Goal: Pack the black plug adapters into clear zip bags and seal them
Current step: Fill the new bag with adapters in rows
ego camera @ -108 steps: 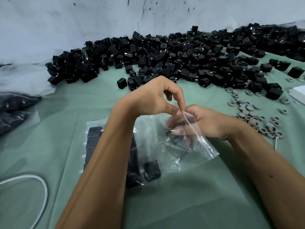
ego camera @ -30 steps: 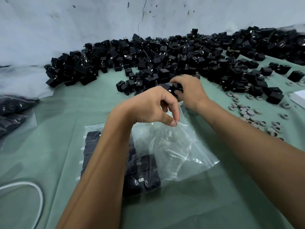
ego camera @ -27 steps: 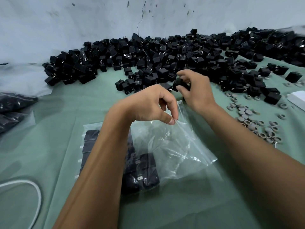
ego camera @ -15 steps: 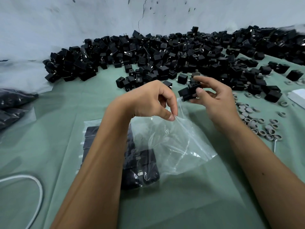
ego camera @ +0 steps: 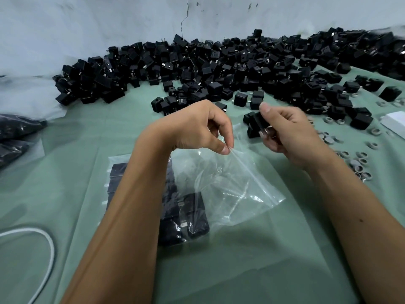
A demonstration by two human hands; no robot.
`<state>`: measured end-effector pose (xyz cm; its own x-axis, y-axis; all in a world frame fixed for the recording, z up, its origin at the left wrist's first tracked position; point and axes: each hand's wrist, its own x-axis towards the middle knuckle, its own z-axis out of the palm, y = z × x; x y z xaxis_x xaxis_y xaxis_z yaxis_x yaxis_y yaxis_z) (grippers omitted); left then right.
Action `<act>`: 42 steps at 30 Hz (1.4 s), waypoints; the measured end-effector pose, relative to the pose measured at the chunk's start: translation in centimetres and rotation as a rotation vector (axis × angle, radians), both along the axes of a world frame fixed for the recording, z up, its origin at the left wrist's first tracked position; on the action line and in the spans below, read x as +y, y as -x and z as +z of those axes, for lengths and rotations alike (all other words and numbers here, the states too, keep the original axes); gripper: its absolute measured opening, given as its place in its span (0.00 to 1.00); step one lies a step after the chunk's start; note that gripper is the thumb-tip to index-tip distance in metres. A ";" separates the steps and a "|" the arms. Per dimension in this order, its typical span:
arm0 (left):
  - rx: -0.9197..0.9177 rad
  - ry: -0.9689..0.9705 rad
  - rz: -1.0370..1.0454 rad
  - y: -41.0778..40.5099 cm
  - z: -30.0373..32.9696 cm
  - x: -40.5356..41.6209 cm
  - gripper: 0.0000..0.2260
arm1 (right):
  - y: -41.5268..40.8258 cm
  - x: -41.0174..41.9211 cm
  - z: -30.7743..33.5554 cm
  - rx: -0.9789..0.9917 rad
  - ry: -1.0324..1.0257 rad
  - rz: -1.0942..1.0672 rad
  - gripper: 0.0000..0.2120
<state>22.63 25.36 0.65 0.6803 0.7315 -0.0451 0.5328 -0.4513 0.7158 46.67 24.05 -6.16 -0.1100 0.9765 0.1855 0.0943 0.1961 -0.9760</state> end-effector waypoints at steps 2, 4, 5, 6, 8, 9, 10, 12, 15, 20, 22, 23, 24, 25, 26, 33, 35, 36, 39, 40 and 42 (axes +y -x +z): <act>-0.027 0.003 -0.005 0.0 0.1 0.0 0.08 | -0.3 -0.3 0.1 -0.164 0.077 0.249 0.26; -0.055 -0.004 -0.023 0.0 0.3 -0.1 0.07 | -0.1 -0.6 0.1 -0.293 0.136 0.427 0.21; -0.068 -0.010 -0.033 0.0 0.3 -0.1 0.07 | 0.1 -0.7 0.1 -0.316 0.155 0.483 0.19; -0.080 -0.018 -0.044 -0.1 0.4 -0.2 0.07 | 0.4 -0.8 0.2 -0.318 0.166 0.520 0.17; -0.096 -0.033 -0.059 -0.2 0.4 -0.2 0.07 | 1.1 -1.2 0.3 -0.299 0.164 0.574 0.15; -0.101 -0.038 -0.064 -0.2 0.4 -0.2 0.06 | 1.4 -1.4 0.4 -0.292 0.158 0.598 0.13; -0.104 -0.045 -0.067 -0.3 0.4 -0.2 0.06 | 1.8 -1.6 0.6 -0.282 0.152 0.618 0.12; -0.110 -0.056 -0.065 -0.4 0.4 -0.3 0.06 | 2.3 -2.0 0.6 -0.248 0.149 0.650 0.12; -0.120 -0.061 -0.069 -0.5 0.5 -0.3 0.07 | 3.7 -2.2 0.2 -0.282 0.110 0.639 0.10; -0.120 -0.076 -0.048 -0.7 0.6 -0.4 0.07 | 6.7 -2.6 -0.9 -0.279 0.009 0.442 0.11; -0.126 -0.080 -0.049 -0.6 0.7 -0.5 0.07 | 7.3 -2.6 -1.5 -0.292 0.011 0.344 0.17; -0.127 -0.080 -0.052 -0.6 0.7 -0.5 0.07 | 7.6 -2.7 -1.7 -0.321 -0.002 0.286 0.19; -0.127 -0.080 -0.054 -0.7 0.7 -0.6 0.07 | 7.8 -2.7 -2.1 -0.337 -0.016 0.235 0.21; -0.127 -0.080 -0.056 -0.7 0.7 -0.6 0.06 | 8.1 -2.8 -2.3 -0.342 -0.023 0.209 0.22; -0.126 -0.078 -0.059 -0.7 0.7 -0.6 0.07 | 8.2 -2.8 -2.4 -0.331 -0.024 0.206 0.23; -0.121 -0.066 -0.052 -0.5 0.7 -0.6 0.06 | 7.9 -1.8 -2.6 -0.182 0.042 0.286 0.04; -0.119 -0.073 -0.058 -0.5 0.7 -0.7 0.06 | 7.7 -1.5 -2.9 -0.245 0.059 0.326 0.07; -0.116 -0.076 -0.057 -0.6 0.7 -0.7 0.06 | 7.7 -1.5 -3.1 -0.257 0.062 0.351 0.09; -0.113 -0.072 -0.056 -0.6 0.8 -0.9 0.06 | 8.0 -2.0 -4.1 -0.224 0.057 0.324 0.17; -0.111 -0.068 -0.059 -0.6 0.8 -0.9 0.06 | 8.1 -2.2 -4.6 -0.276 -0.009 0.266 0.19; -0.113 -0.054 -0.064 -0.5 0.9 -0.9 0.05 | 8.4 -2.6 -4.9 -0.361 -0.134 0.193 0.19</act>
